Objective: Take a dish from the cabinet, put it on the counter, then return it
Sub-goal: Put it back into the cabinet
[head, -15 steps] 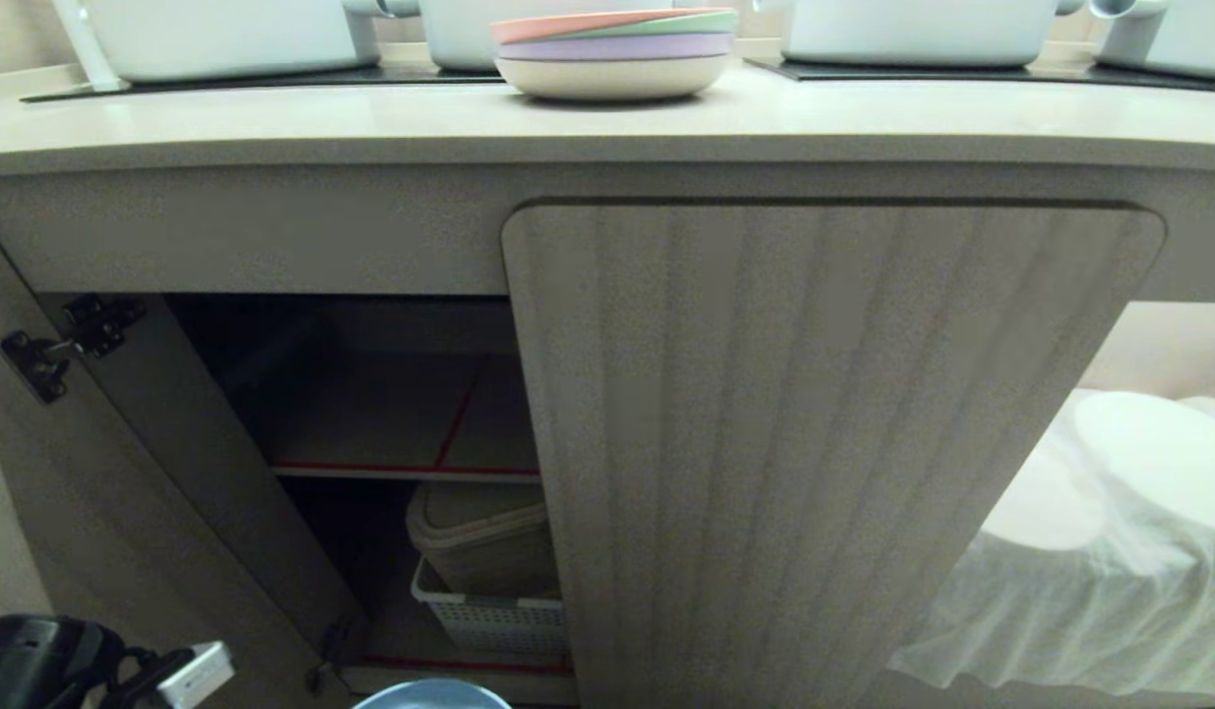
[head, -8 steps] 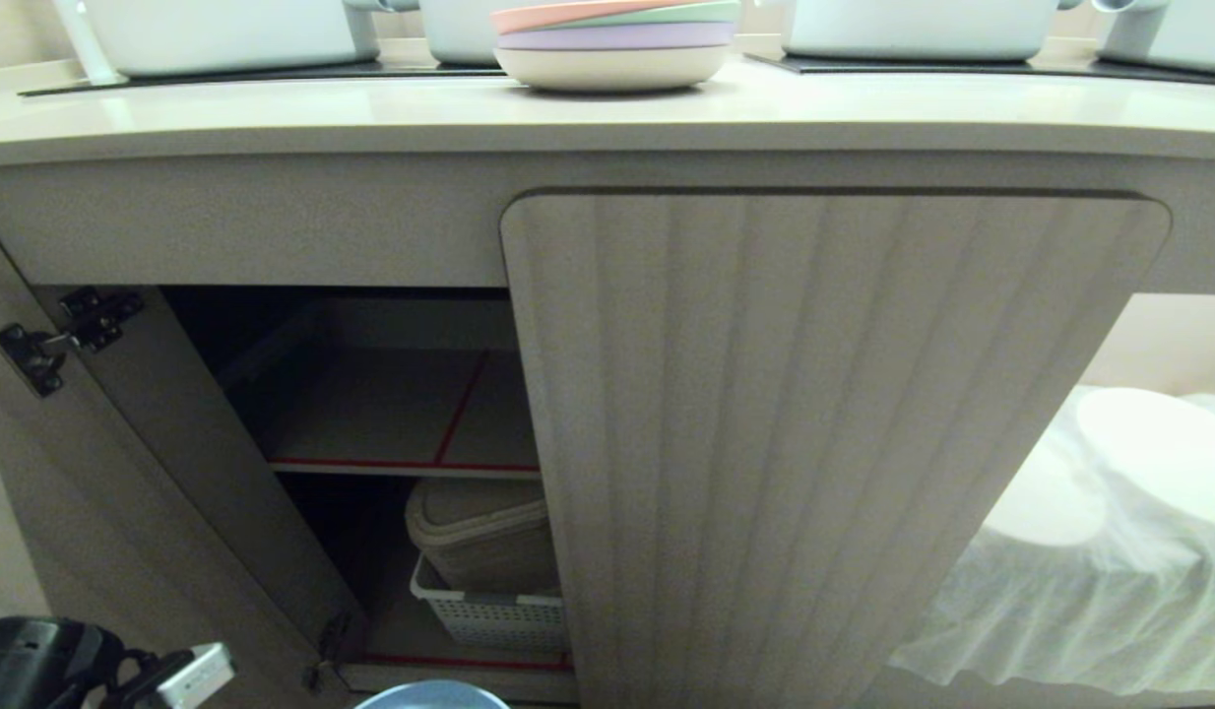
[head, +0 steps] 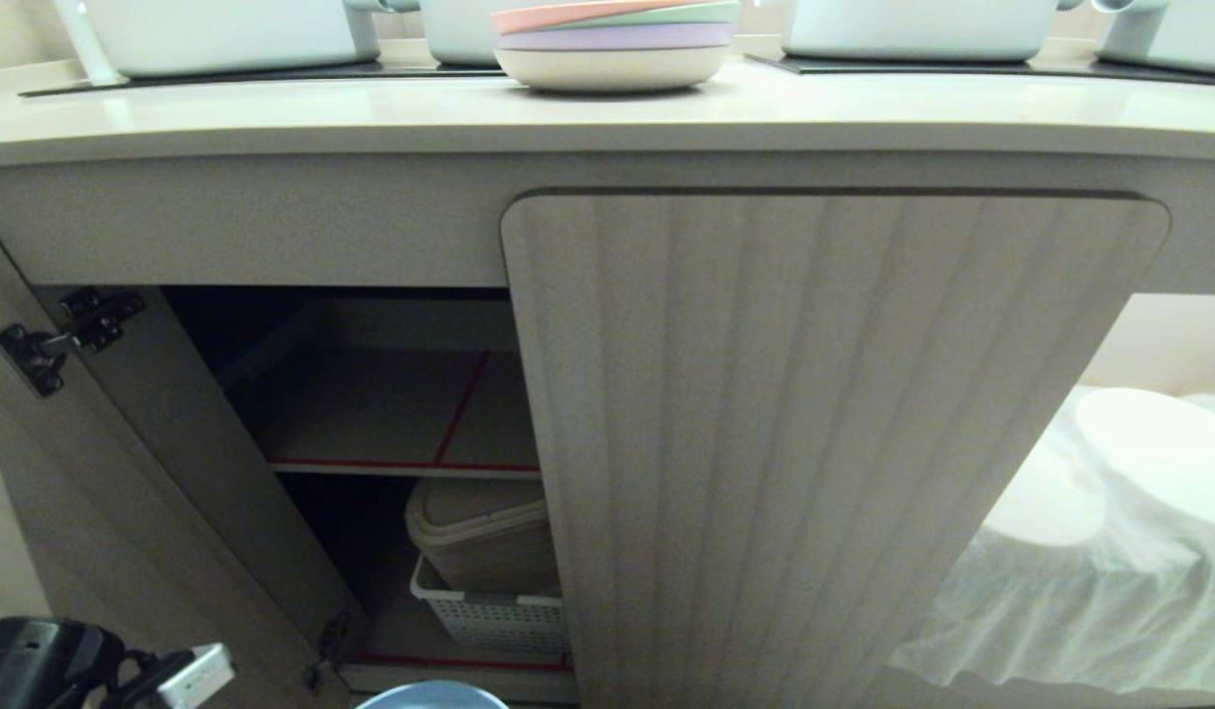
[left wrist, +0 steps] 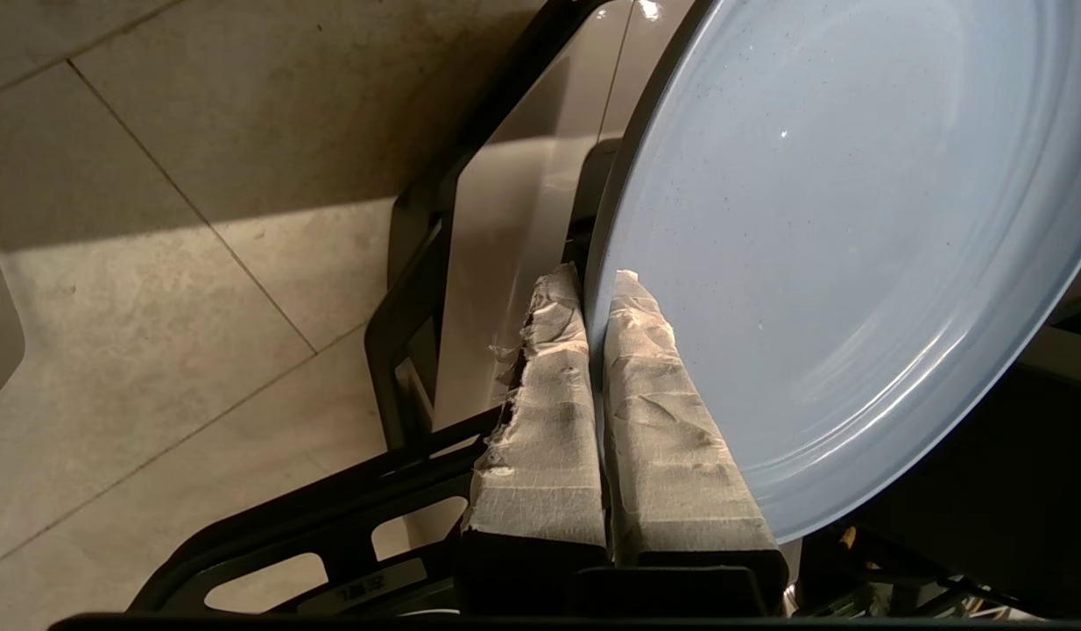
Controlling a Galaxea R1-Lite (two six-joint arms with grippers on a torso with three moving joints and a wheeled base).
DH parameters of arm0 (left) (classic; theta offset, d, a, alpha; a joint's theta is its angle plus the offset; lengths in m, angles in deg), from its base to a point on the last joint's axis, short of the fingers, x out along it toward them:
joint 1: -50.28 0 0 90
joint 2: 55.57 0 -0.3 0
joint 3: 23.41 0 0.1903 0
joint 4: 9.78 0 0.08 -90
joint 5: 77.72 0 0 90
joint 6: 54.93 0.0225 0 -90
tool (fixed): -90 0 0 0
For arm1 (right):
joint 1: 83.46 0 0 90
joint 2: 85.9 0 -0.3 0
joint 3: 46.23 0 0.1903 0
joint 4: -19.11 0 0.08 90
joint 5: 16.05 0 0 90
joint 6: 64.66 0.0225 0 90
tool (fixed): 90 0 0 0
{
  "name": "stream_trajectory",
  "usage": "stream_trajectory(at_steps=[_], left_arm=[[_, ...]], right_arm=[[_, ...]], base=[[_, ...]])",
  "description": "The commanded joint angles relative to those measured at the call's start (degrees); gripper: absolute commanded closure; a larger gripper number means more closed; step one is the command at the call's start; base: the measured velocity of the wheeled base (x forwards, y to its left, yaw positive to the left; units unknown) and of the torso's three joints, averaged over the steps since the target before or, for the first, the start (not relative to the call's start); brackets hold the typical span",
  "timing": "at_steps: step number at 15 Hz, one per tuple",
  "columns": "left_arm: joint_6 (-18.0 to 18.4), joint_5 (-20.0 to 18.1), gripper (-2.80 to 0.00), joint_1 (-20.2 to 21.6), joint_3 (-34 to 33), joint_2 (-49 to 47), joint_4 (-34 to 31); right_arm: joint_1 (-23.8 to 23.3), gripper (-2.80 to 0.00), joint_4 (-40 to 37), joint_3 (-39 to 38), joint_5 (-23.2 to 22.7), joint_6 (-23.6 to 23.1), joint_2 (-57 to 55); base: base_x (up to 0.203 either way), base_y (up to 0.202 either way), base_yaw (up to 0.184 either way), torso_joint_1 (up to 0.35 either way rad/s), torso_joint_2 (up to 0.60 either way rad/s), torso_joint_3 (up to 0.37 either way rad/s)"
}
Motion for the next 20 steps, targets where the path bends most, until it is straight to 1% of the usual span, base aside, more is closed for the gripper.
stream_trajectory(at_steps=[1,7,9,11,14,17,20], left_arm=[[-0.27,-0.09,0.00,0.02,0.43,-0.67,-0.01],[-0.76,-0.27,0.00,0.46,1.63,-1.81,0.08],[-2.15,-0.27,0.00,0.46,2.43,-1.81,0.08],[-4.58,-0.18,0.00,0.46,3.71,-1.90,0.08],[-5.54,-0.26,0.00,0.46,4.58,-2.08,0.08],[-8.90,-0.27,0.00,0.80,6.18,-2.49,0.08],[-9.17,-0.27,0.00,1.31,7.13,-4.37,0.17]], right_arm=[[-0.02,0.00,0.09,-0.07,0.06,0.02,0.00],[0.03,0.00,0.09,-0.07,0.06,0.02,0.00],[0.03,0.00,0.09,-0.07,0.06,0.02,0.00],[-0.02,0.00,0.09,-0.07,0.06,0.02,0.00],[0.06,0.00,0.09,-0.07,0.06,0.02,0.00],[0.06,0.00,0.09,-0.07,0.06,0.02,0.00],[0.06,0.00,0.09,-0.07,0.06,0.02,0.00]], base=[[0.000,0.000,0.000,0.000,0.00,0.000],[0.000,0.000,0.000,0.000,0.00,0.000],[0.000,0.000,0.000,0.000,0.00,0.000],[0.000,0.000,0.000,0.000,0.00,0.000],[0.000,0.000,0.000,0.000,0.00,0.000],[0.000,0.000,0.000,0.000,0.00,0.000],[0.000,0.000,0.000,0.000,0.00,0.000]])
